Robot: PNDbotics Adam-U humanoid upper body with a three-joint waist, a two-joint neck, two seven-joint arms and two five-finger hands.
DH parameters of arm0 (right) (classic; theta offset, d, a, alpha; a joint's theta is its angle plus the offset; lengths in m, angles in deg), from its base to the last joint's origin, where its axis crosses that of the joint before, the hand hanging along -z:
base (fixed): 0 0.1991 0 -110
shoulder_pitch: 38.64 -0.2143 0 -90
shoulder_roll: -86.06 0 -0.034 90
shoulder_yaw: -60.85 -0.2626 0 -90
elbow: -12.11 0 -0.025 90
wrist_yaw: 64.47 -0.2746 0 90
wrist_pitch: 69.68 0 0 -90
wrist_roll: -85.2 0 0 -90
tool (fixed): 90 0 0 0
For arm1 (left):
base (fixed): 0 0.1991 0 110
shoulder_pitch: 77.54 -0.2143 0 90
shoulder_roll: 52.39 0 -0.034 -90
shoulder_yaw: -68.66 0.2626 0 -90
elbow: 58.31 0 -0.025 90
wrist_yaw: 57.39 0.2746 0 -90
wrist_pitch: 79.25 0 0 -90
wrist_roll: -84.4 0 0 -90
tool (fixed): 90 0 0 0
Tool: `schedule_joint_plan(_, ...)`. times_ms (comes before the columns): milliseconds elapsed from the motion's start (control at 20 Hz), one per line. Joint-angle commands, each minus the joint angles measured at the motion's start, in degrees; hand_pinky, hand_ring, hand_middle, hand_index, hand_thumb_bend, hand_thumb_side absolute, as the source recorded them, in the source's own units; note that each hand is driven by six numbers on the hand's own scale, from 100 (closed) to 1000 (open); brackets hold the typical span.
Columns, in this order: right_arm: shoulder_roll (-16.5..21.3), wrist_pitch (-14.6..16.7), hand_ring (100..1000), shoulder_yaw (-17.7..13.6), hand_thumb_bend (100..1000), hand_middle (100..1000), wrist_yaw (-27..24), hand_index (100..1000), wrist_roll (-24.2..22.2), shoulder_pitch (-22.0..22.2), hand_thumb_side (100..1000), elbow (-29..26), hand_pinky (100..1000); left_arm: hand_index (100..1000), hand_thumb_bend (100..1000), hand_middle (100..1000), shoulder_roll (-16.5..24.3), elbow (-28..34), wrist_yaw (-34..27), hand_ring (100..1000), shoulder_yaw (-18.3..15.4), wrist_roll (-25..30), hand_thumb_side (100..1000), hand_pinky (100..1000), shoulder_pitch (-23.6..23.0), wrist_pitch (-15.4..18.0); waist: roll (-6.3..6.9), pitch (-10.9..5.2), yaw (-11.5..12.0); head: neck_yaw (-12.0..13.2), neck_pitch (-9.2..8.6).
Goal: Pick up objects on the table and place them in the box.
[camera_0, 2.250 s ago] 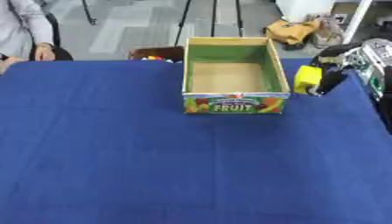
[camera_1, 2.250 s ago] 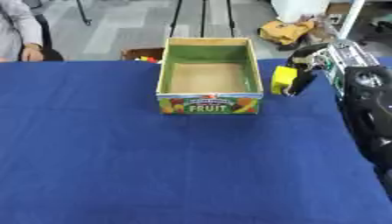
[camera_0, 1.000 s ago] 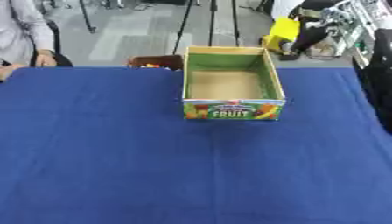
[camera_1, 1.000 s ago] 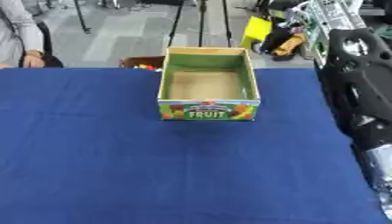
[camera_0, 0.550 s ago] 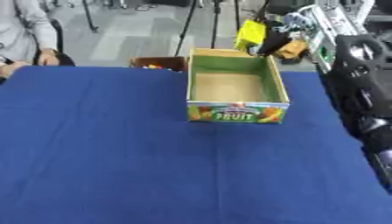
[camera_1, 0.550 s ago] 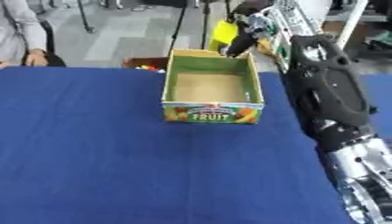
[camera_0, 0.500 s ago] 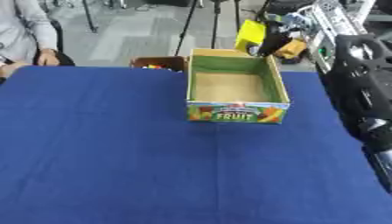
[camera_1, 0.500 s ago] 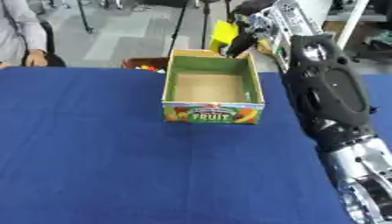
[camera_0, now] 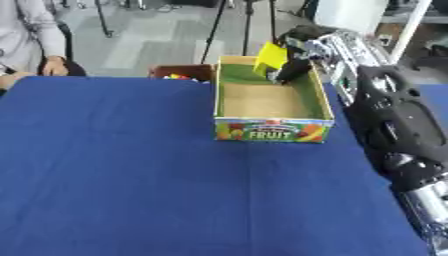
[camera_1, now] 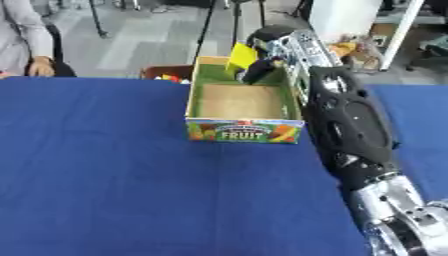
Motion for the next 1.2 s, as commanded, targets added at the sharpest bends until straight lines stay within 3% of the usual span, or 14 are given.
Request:
schedule_joint_plan(50, -0.2, -0.5, 828, -0.2, 100, 554, 0.4, 524, 0.2, -1.0, 585, 0.0, 872, 929, 100, 712, 0.5, 1.0, -0.2, 605, 0.1, 0.4, 949, 569, 0.5, 0.1, 0.40, -0.87, 0.2, -0.4, -0.85)
schedule_joint_plan(800, -2.6, -4.7, 830, -1.5, 100, 564, 2.9, 541, 1.3, 0.1, 575, 4.0, 872, 929, 100, 712, 0.2, 1.0, -0.1, 604, 0.2, 0.7, 946, 570, 0.8, 0.1, 0.12, 0.00, 0.9, -1.0, -1.55)
schedule_joint_plan(1200, -2.9, -6.3, 857, -2.1, 100, 631, 3.9, 655, 1.5, 0.0, 555, 5.0, 883, 929, 100, 712, 0.2, 1.0, 0.0, 604, 0.2, 0.8, 944, 570, 0.9, 0.1, -0.02, 0.23, 1.0, -1.2, -1.80)
